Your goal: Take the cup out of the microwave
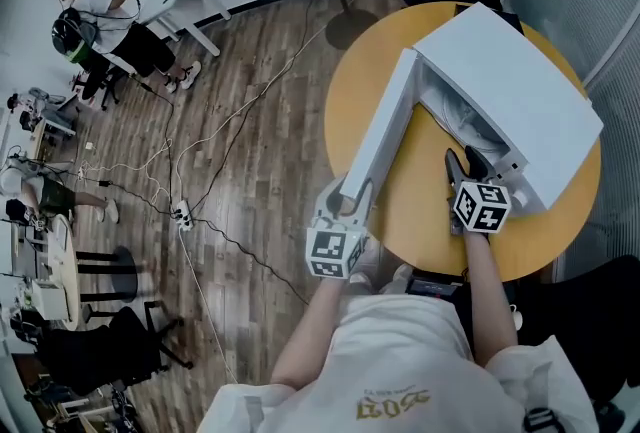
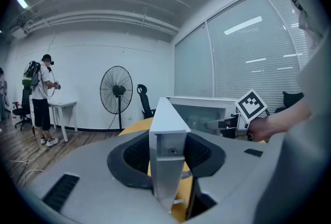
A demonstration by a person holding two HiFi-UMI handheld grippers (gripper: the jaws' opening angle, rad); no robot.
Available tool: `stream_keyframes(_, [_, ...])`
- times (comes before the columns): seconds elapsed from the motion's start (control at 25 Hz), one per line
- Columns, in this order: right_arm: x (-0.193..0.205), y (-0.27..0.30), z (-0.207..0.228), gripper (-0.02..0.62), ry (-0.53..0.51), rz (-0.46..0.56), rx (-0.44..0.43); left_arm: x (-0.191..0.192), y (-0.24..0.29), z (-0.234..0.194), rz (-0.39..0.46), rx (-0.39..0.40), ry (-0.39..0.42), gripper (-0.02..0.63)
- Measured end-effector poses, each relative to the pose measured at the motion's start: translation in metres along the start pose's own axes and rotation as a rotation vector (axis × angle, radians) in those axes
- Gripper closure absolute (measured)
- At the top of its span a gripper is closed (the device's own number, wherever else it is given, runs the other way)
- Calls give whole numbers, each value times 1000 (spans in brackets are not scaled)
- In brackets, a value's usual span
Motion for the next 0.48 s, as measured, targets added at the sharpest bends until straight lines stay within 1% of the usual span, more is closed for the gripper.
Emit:
stream_keyframes(0.32, [4, 26, 27, 416, 1, -20, 11, 4, 6, 0, -10, -23, 1, 437])
stream_keyframes(0.48, [5, 38, 32, 417, -1, -32, 10, 2, 7, -2, -13, -33, 5, 437])
Point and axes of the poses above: the fingertips, and each gripper's own axes: y forward along the fingers, z to its right, x out of its underside, the point moved 2 cm from there along -y, backward along the fingers, and after that the axes turned 6 degrees about -y, right-handed, at the moved point
